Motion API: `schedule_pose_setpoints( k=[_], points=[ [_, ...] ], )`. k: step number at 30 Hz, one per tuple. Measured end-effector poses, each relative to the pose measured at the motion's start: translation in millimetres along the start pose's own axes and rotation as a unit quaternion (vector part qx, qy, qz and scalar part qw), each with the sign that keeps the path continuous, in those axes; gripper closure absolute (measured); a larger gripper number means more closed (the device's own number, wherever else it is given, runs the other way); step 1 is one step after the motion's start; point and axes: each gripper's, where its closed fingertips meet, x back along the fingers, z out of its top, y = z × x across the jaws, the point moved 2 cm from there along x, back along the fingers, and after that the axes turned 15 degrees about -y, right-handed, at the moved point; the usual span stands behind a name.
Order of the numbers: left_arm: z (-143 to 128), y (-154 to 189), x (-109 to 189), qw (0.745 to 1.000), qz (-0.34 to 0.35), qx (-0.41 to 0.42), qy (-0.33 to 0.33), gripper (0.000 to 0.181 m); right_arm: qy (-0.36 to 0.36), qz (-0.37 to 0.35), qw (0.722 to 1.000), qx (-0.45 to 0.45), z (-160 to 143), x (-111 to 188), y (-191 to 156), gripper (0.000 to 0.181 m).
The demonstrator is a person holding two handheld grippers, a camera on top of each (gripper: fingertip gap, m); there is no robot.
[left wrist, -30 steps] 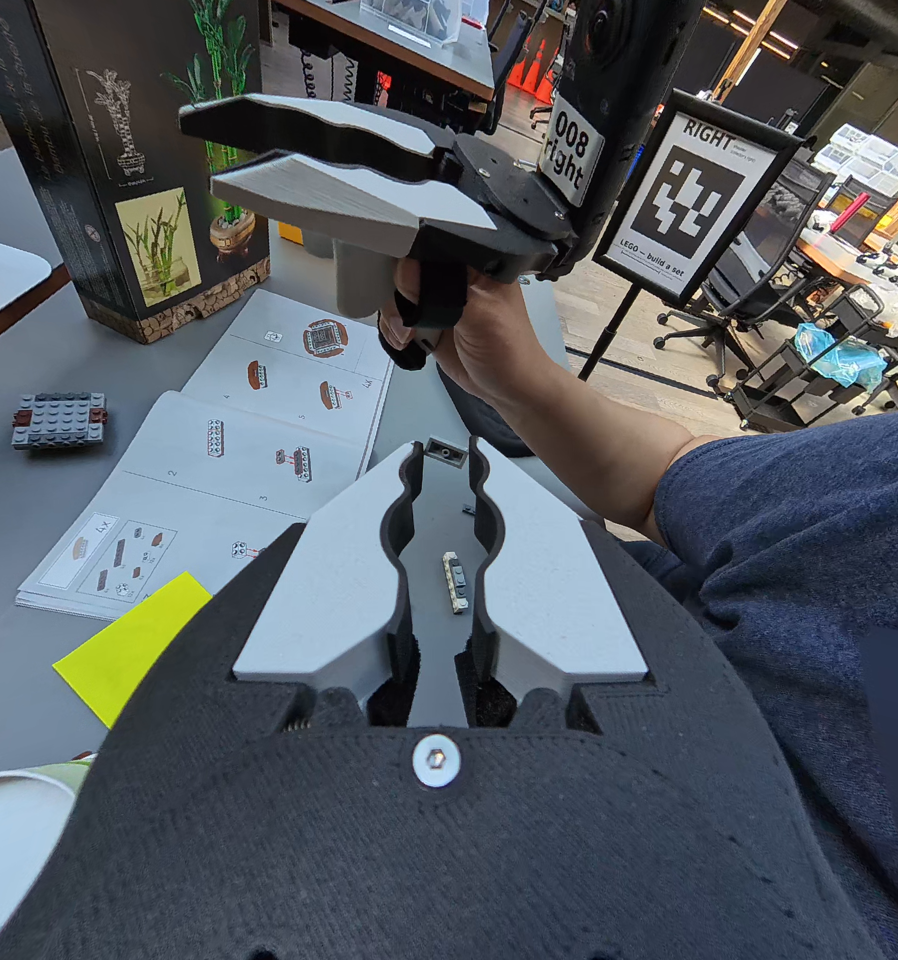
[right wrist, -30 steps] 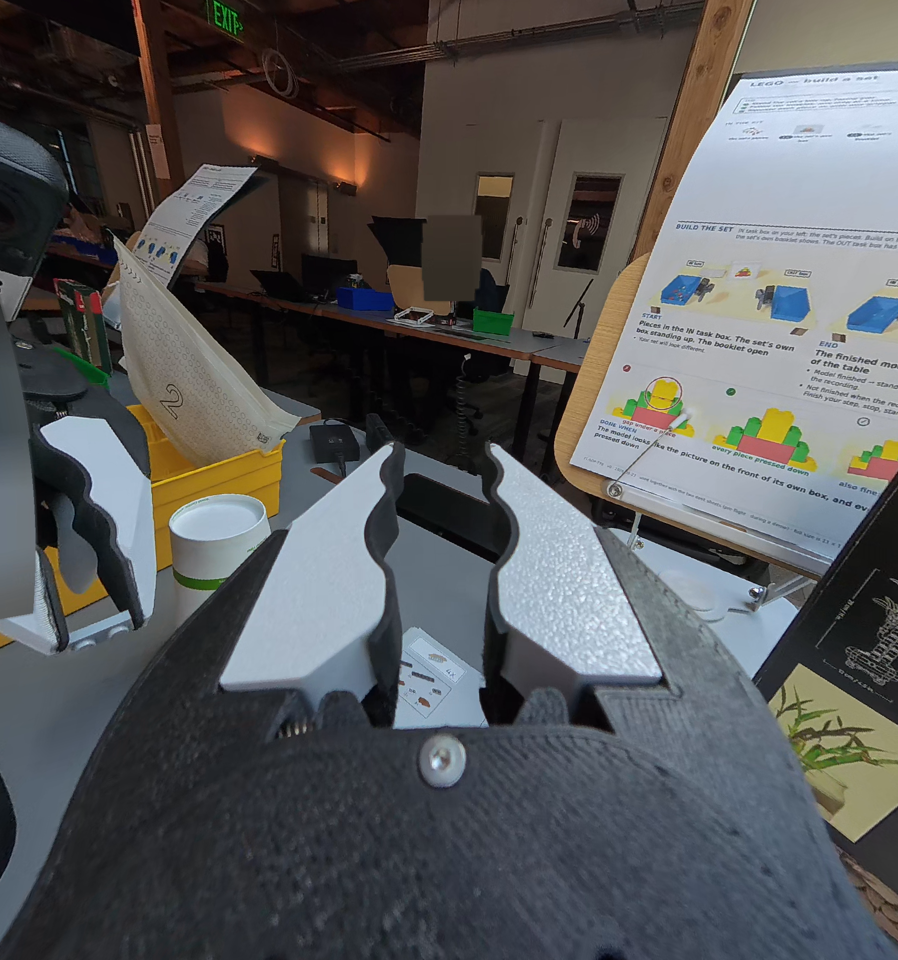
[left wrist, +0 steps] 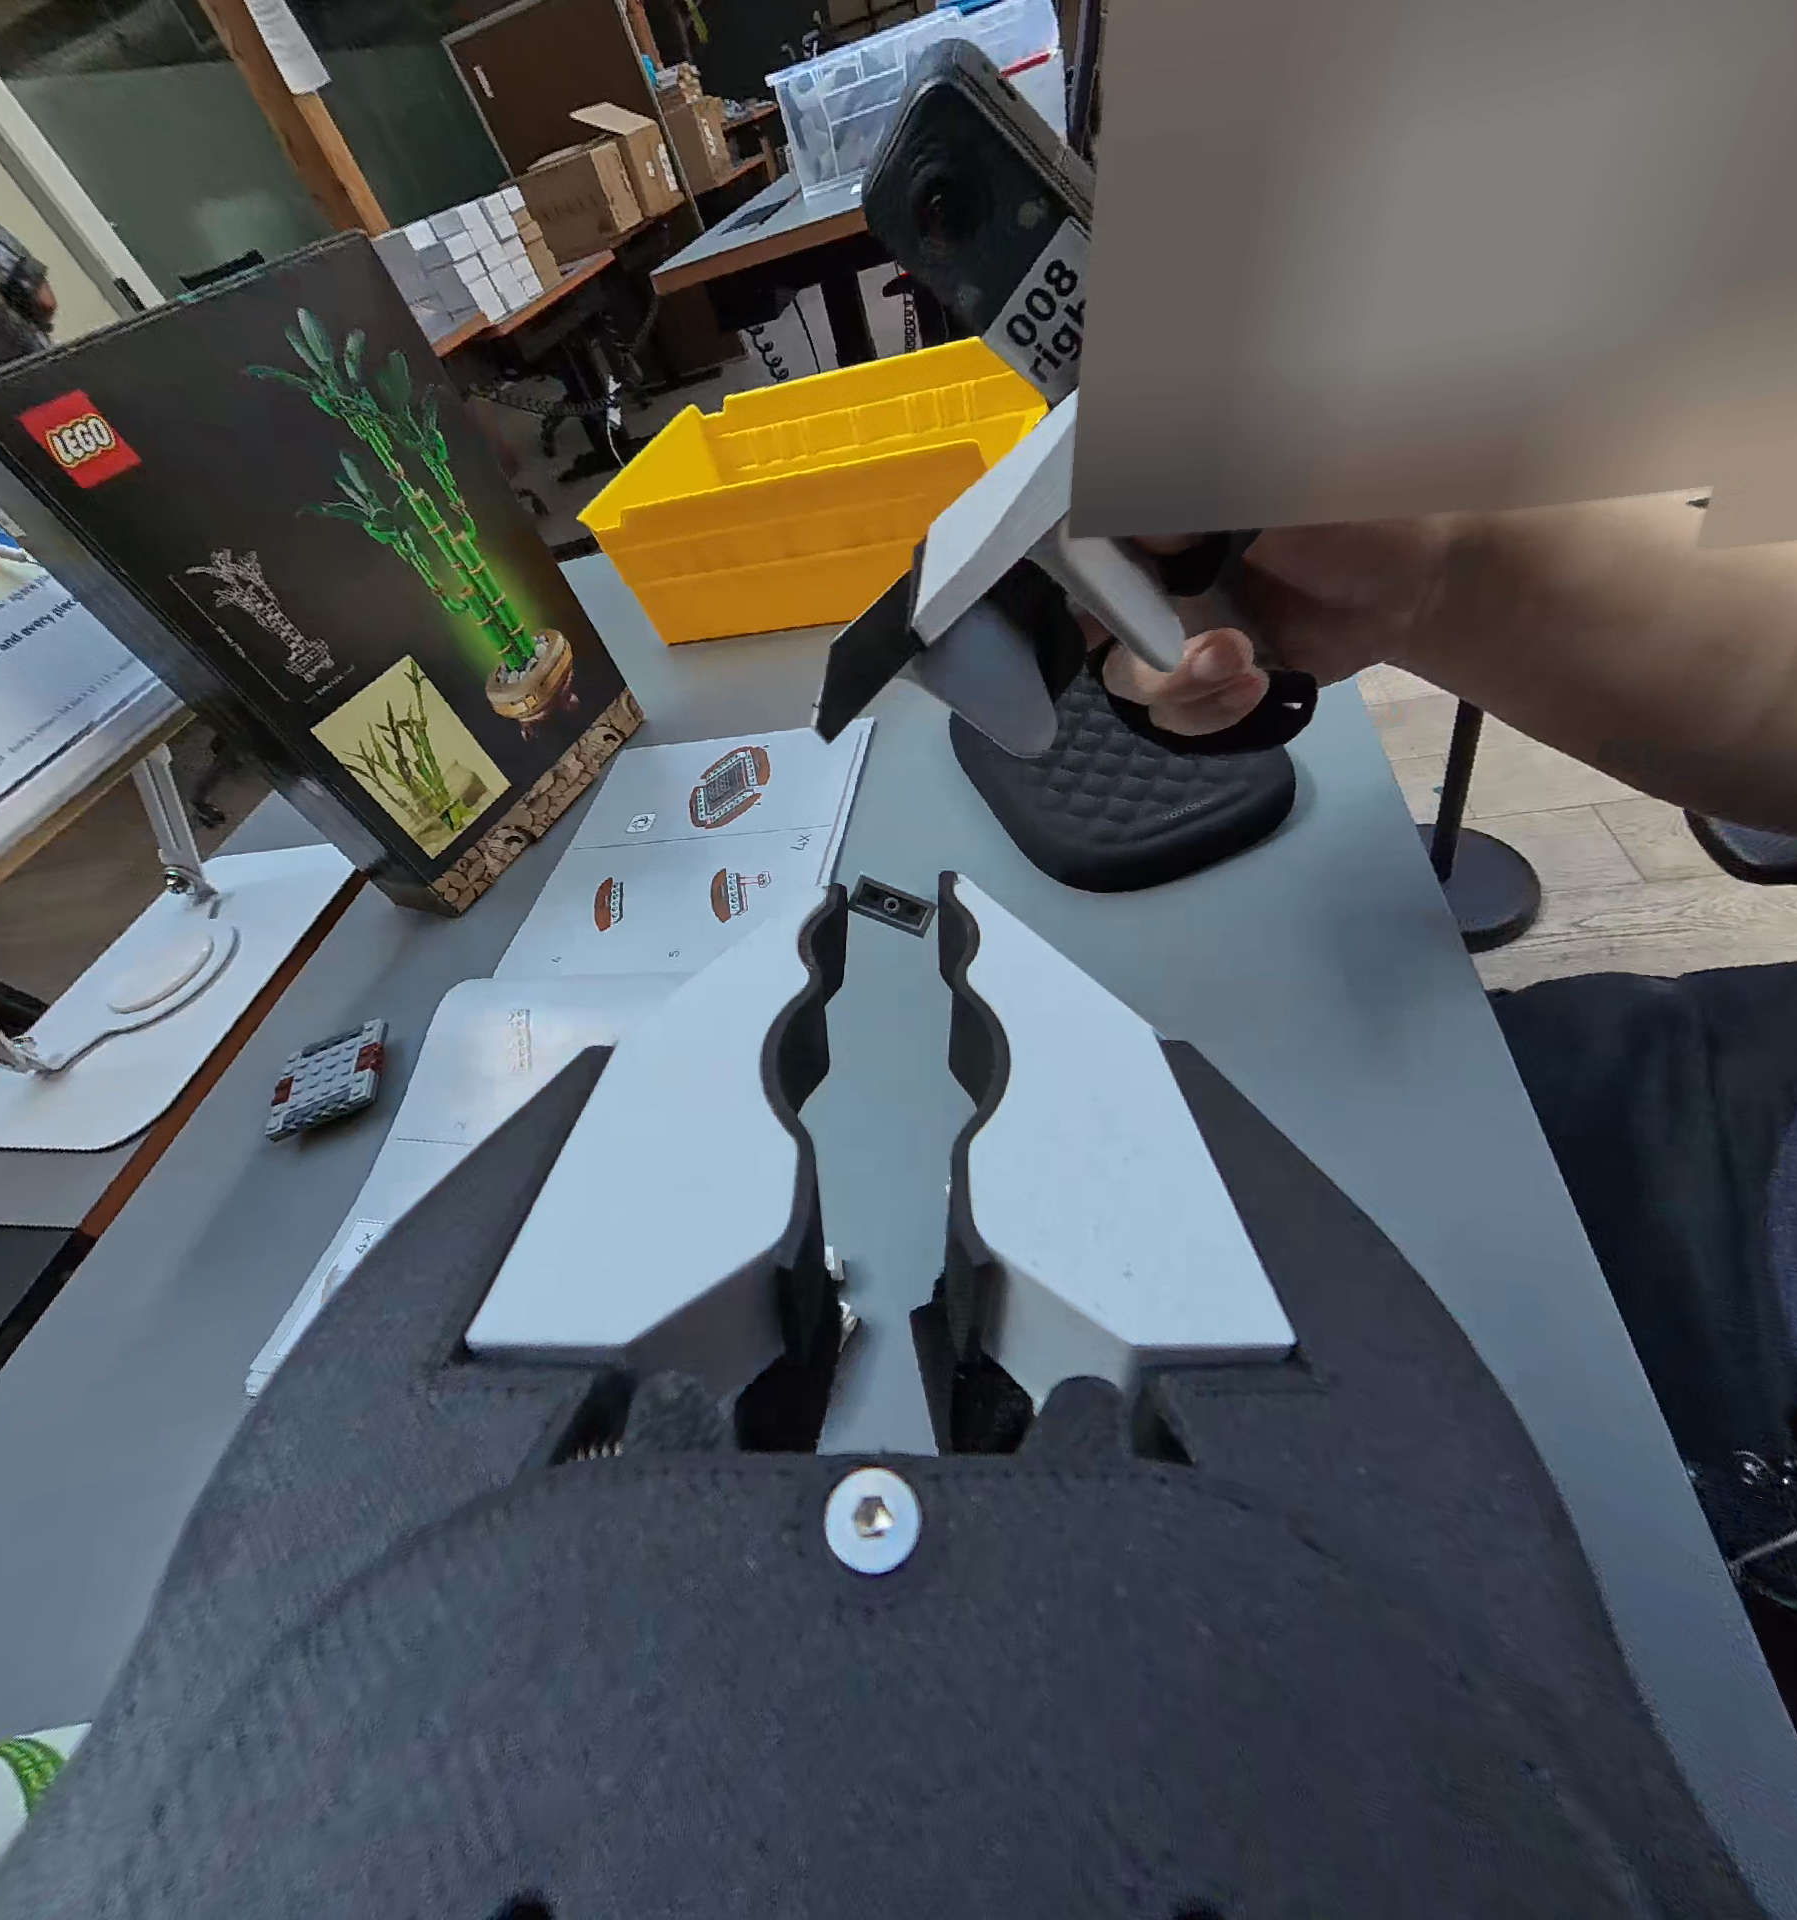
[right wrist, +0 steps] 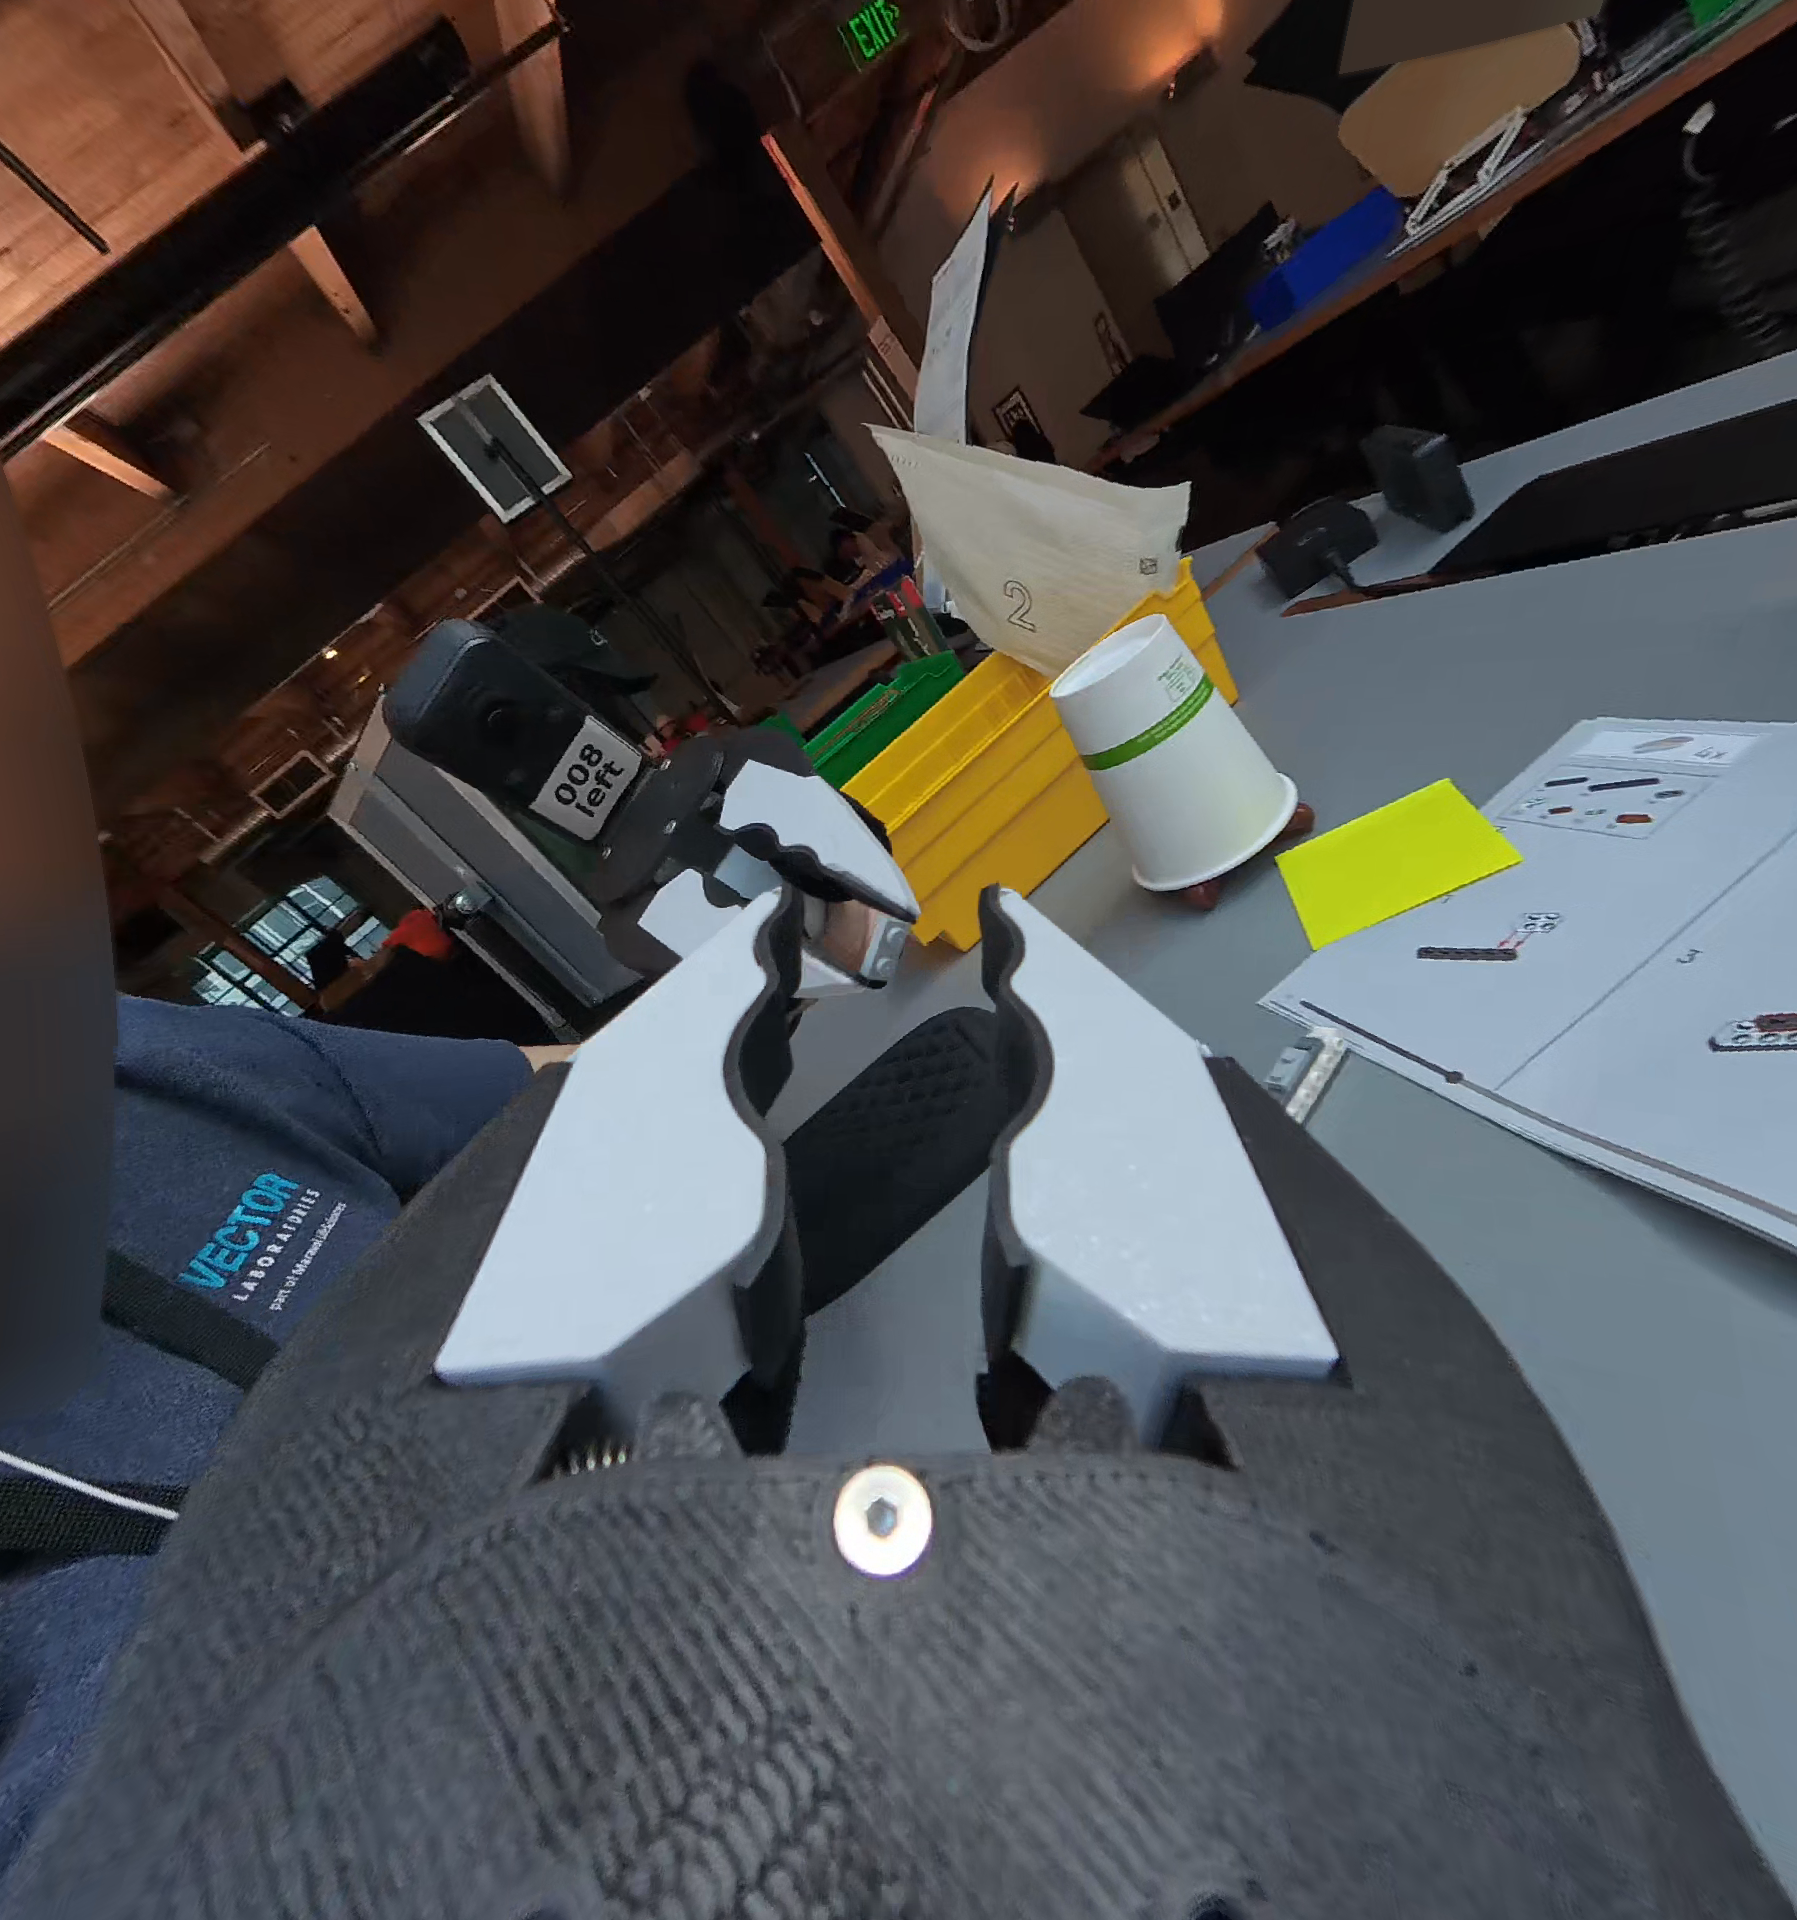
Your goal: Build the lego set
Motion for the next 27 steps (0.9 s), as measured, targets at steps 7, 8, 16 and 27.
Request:
schedule_pose_setpoints(
  k=[7, 8, 16, 27],
  points=[
    [17, 16, 2, 0.999, 0.032, -0.007, 0.026, 0.167, -0.028, 0.025, 0.999, 0.006, -23, -11, -14, 0.151],
    [18, 18, 2, 0.998, 0.044, -0.018, 0.027, 0.167, -0.021, 0.039, 0.999, -0.011, -23, -10, -14, 0.155],
    [25, 40, -1, 0.995, 0.069, -0.066, 0.032, 0.166, -0.051, 0.135, 0.989, -0.041, -38, -11, -28, 0.175],
    [23, 50, -2, 0.997, 0.033, -0.054, 0.039, 0.167, -0.033, 0.217, 0.972, -0.082, -48, -12, -29, 0.173]
  ],
)
